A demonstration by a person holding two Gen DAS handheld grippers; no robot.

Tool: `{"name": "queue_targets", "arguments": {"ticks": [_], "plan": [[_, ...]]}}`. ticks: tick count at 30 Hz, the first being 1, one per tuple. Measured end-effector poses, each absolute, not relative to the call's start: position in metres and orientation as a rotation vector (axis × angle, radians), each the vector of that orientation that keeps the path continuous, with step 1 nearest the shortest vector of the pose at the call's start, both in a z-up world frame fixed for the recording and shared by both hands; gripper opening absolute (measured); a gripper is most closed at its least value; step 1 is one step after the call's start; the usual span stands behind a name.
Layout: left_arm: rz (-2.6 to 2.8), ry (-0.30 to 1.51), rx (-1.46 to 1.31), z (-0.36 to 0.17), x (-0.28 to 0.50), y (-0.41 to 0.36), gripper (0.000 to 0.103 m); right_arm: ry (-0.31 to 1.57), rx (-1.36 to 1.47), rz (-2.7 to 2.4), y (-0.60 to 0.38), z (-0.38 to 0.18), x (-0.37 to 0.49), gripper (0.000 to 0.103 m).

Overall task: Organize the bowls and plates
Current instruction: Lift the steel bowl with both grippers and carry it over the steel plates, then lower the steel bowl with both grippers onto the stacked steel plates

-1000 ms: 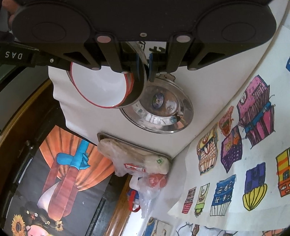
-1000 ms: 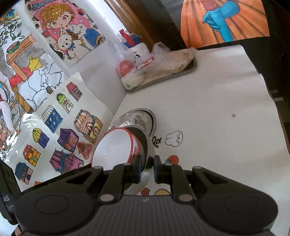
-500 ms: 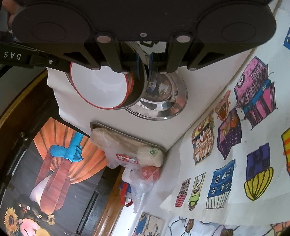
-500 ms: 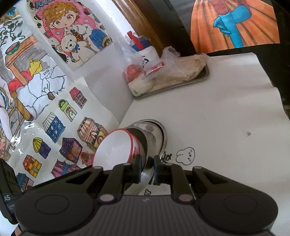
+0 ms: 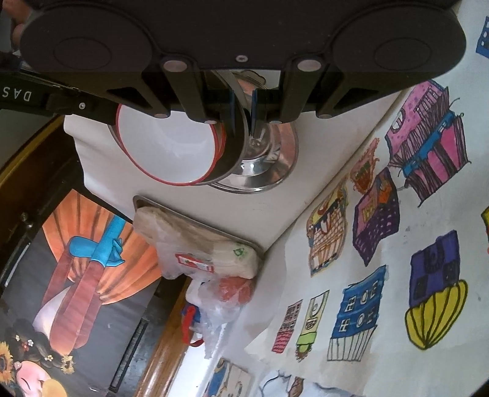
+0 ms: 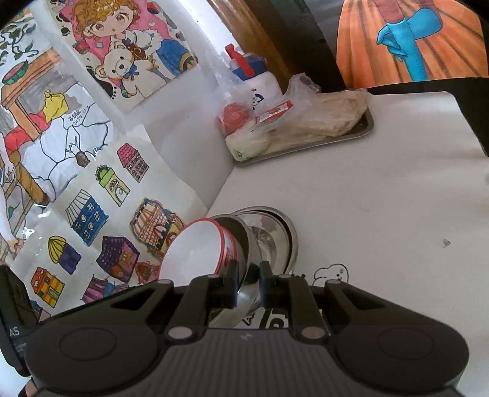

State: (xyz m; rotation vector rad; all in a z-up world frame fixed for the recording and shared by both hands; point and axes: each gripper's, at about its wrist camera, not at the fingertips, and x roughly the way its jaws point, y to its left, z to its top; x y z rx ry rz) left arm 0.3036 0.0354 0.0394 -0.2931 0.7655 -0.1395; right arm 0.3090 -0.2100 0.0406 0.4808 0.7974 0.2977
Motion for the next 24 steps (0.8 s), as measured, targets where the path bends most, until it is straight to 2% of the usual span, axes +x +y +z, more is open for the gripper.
{"name": "queue_targets", "arguments": {"ticks": [24], "plan": [[-0.079, 0.812, -0.273, 0.012, 0.355, 0.042, 0.009, 0.841, 0.456, 0.299, -0.196, 0.009, 0.362, 0.015]]}}
